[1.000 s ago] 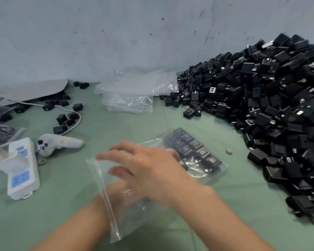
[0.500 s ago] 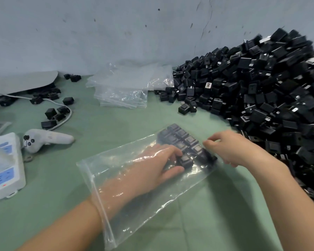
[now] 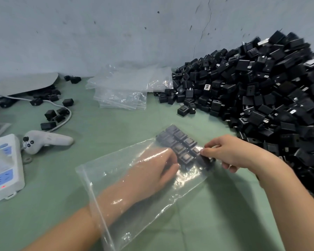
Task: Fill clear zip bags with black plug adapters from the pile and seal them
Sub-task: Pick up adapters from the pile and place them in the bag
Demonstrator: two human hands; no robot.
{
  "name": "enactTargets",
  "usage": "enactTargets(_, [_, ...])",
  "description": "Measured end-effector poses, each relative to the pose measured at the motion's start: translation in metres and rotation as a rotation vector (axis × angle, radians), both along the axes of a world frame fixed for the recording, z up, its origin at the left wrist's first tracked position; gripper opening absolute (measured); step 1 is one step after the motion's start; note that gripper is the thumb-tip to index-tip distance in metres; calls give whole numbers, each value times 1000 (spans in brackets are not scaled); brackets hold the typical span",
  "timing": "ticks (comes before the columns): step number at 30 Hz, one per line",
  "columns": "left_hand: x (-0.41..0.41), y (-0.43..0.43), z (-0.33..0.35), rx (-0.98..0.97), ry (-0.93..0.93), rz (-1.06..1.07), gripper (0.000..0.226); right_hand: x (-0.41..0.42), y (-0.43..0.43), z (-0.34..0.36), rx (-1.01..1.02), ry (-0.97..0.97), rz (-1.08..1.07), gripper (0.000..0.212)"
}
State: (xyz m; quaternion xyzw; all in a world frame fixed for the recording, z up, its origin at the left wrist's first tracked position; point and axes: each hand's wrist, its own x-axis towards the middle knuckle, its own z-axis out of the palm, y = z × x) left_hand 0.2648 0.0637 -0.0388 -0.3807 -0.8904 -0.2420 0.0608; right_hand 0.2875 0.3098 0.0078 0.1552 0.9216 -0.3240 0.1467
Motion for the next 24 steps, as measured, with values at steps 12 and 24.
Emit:
enactTargets(12, [-2, -5, 5, -144, -4, -134, 42, 2, 3, -1, 18, 10, -8, 24])
enactTargets(24, [-20, -122, 38, 289, -196, 163, 29, 8, -55, 25, -418, 402, -143, 25])
